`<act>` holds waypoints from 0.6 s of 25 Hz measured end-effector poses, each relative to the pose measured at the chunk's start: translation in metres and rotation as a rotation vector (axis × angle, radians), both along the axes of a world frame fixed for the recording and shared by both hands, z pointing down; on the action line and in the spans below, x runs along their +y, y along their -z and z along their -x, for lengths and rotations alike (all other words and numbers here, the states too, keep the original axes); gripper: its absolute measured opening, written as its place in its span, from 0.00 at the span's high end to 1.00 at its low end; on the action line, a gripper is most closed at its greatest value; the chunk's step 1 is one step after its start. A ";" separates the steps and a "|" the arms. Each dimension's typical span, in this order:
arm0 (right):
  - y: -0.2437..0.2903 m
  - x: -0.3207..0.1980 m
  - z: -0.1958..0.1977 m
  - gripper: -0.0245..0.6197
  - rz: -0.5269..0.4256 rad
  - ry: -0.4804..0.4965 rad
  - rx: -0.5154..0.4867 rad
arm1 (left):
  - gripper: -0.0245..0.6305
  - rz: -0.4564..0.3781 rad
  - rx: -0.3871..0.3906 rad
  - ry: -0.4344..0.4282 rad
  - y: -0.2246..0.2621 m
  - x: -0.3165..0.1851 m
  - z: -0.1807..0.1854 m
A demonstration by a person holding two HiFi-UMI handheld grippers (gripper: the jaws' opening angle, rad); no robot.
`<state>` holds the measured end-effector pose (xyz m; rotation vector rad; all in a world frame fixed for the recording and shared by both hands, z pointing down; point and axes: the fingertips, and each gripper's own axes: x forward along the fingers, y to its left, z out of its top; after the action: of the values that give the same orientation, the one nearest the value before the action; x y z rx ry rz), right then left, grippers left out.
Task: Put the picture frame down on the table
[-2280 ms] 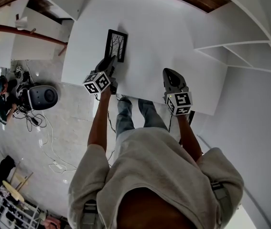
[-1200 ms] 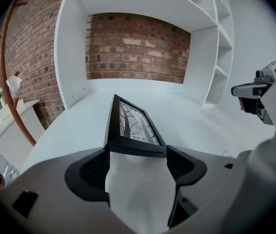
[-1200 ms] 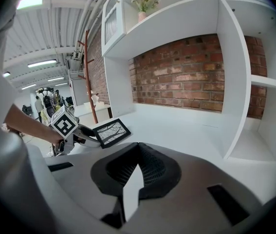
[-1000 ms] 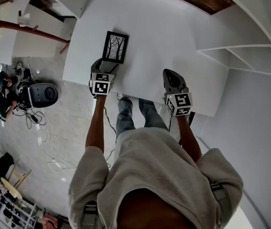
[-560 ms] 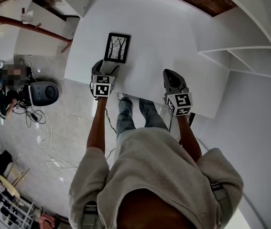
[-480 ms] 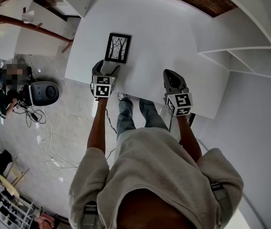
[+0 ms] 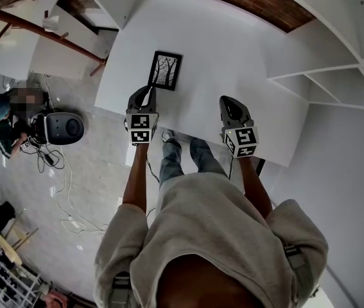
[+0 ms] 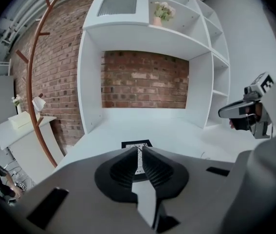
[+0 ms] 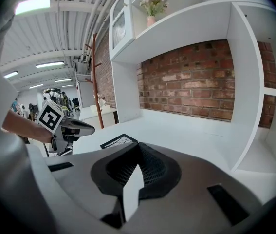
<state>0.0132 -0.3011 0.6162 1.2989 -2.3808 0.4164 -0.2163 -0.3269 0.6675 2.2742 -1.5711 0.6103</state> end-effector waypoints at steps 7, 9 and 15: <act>0.022 -0.004 0.008 0.92 -0.045 0.015 -0.007 | 0.94 -0.076 0.059 0.027 0.044 0.008 0.005; 0.028 -0.006 0.009 0.92 -0.060 0.018 -0.009 | 0.94 -0.096 0.072 0.031 0.058 0.010 0.007; 0.054 -0.014 0.013 0.92 -0.125 0.025 -0.020 | 0.94 -0.184 0.082 0.038 0.106 0.011 0.013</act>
<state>-0.0001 -0.3153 0.5620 1.3229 -2.4715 0.2785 -0.2296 -0.3160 0.5614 2.3610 -1.6882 0.3715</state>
